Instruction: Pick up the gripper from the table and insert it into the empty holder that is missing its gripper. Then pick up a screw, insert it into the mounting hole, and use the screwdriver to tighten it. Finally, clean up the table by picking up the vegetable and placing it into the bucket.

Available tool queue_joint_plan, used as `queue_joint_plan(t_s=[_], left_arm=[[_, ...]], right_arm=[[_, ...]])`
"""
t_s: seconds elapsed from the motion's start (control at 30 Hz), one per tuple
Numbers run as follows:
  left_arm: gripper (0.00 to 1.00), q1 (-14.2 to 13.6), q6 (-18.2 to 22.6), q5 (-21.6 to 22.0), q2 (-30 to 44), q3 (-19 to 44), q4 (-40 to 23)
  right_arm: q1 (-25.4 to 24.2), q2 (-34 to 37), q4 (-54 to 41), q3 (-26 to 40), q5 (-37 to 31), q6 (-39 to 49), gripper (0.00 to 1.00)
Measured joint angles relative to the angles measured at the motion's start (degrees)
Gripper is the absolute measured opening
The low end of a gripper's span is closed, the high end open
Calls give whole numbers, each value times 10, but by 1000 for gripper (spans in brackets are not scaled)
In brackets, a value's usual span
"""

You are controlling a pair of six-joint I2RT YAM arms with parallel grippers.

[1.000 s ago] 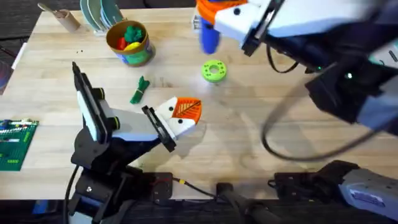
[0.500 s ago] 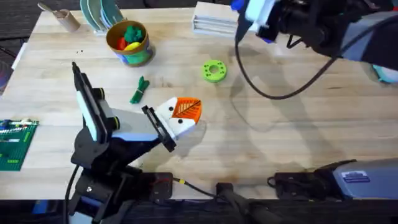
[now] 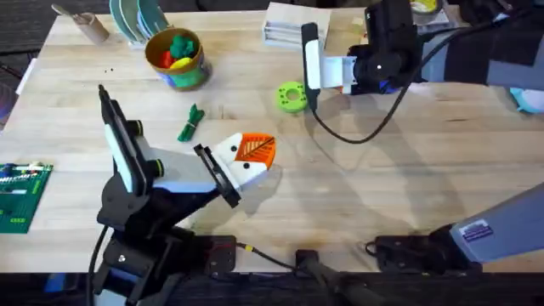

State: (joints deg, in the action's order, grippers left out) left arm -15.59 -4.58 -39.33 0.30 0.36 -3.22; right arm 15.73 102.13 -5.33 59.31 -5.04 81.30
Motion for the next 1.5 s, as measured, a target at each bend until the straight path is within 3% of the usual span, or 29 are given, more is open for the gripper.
queue_joint_plan(t_s=[0.17,0.2,0.23,0.37,0.4,0.47,0.53,0.63,0.67,0.8,0.9,1.07,1.13,1.5], left_arm=[[16,0,0,0,0,0,0],[16,0,0,0,0,0,0],[16,0,0,0,0,0,0],[18,0,0,0,0,0,0],[86,0,1,0,0,0,0],[352,0,-1,1,0,0,0],[536,0,-2,2,0,0,1],[636,0,-3,2,0,0,0],[613,0,-3,2,0,0,0],[51,0,-3,2,0,0,1],[38,0,-1,2,0,0,1],[804,0,-2,2,0,0,1],[970,0,-4,2,0,0,1],[993,0,-4,19,0,0,3]], right_arm=[[0,-1,2,4,-9,-56,872],[0,-2,1,8,-11,-67,960],[0,-3,-3,11,-12,-79,981],[11,-5,-26,13,-17,-119,992],[15,-6,-30,13,-17,-132,992],[24,-8,-36,13,-16,-160,995],[33,-13,-39,13,-16,-196,992],[46,-30,-40,13,-16,-250,992],[49,-38,-40,13,-16,-265,992],[61,-83,-39,13,-16,-326,992],[67,-117,-39,13,-15,-361,992],[68,-165,-39,13,-15,-423,990],[69,-181,-38,13,-14,-447,994],[94,-228,12,13,9,-523,992]])
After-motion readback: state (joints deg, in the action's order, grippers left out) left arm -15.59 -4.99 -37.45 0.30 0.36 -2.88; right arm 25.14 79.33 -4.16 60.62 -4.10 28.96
